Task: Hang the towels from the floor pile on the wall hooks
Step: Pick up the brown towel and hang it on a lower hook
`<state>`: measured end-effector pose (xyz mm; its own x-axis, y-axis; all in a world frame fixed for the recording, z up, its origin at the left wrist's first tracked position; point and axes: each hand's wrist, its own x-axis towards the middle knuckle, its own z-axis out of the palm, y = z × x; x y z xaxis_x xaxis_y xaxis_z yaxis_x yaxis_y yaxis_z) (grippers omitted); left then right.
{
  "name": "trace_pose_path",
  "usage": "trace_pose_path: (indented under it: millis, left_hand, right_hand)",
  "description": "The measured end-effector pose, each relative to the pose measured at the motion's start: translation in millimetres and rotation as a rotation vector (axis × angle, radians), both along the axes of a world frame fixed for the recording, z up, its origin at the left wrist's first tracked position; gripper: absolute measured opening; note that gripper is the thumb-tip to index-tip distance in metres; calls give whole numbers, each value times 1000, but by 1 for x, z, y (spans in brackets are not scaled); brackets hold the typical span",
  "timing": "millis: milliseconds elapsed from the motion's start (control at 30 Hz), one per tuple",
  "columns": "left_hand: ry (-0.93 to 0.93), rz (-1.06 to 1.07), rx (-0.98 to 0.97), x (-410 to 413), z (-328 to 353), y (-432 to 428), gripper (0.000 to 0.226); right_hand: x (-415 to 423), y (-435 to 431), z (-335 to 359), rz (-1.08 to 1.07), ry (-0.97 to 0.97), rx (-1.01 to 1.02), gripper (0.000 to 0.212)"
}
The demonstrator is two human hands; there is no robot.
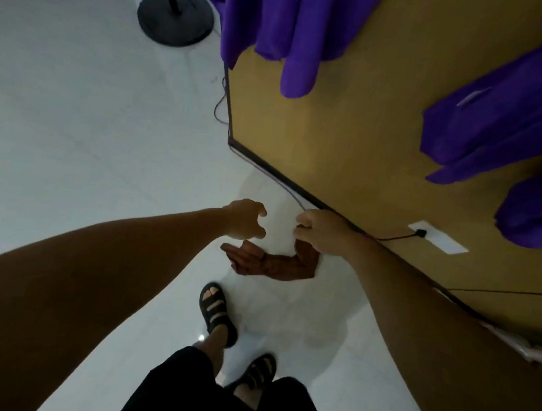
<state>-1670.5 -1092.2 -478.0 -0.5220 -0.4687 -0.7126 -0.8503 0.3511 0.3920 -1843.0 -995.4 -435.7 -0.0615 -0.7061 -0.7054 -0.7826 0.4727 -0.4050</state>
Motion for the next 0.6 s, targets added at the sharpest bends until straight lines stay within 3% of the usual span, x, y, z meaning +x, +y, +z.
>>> trace_pose_path:
  millis: [267,433,600]
  left_hand:
    - [-63,163,53,-27,-187,6,53]
    - [-137,117,131,-44,-326,21,17]
    - [-109,213,125,-40,-442,31,7]
  right_hand:
    - [-14,-4,-204,12,-60,119,48]
    - [-26,6,-346,10,-64,136,50]
    - [-34,18,-488,-52,-26,150,52]
